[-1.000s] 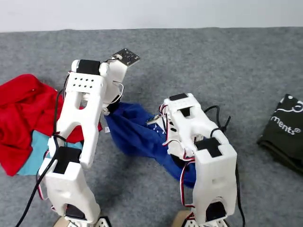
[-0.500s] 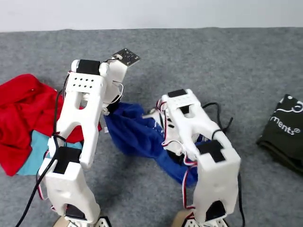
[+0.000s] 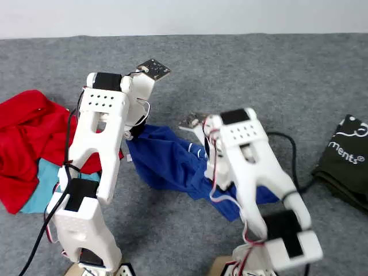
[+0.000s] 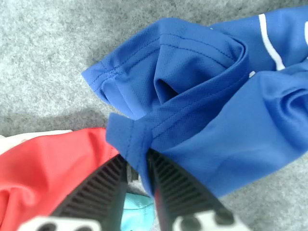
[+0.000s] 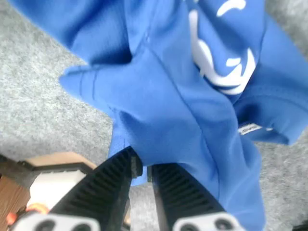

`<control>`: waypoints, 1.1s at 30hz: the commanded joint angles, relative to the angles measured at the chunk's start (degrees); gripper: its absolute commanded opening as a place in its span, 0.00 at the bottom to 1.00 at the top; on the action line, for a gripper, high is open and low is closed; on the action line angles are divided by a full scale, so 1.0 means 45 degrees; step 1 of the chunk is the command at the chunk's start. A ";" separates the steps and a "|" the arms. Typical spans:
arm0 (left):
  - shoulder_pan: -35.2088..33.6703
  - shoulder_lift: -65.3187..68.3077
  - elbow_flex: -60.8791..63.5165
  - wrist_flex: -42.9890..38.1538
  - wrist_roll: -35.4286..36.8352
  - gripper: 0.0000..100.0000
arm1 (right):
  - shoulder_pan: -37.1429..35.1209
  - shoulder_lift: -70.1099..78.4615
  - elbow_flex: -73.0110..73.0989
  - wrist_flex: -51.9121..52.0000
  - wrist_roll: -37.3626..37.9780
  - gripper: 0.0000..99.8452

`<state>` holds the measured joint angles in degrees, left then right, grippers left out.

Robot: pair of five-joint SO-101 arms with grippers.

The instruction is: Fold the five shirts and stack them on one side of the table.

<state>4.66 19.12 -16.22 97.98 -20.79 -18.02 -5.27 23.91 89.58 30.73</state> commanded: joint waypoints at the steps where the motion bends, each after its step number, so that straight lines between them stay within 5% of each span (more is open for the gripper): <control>1: -0.0195 -0.0176 -0.0498 -0.0098 0.0039 0.00 | 0.0166 -0.2100 0.1602 -0.1182 -0.0156 0.01; 13: -0.0098 -0.0176 -0.0498 -0.0156 0.0078 0.00 | 0.0830 -0.1260 0.2481 -0.3937 0.0723 0.02; 20: -0.0098 -0.0176 -0.0498 -0.0117 0.0078 0.00 | 0.0694 -0.1123 0.2540 -0.1944 0.0762 0.32; 33: -0.0098 -0.0176 -0.0498 -0.0117 0.0098 0.00 | -0.0186 -0.0967 0.3321 -0.2608 0.0840 0.33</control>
<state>4.66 19.12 -16.22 97.98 -20.79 -18.73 -9.67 39.21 80.09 33.89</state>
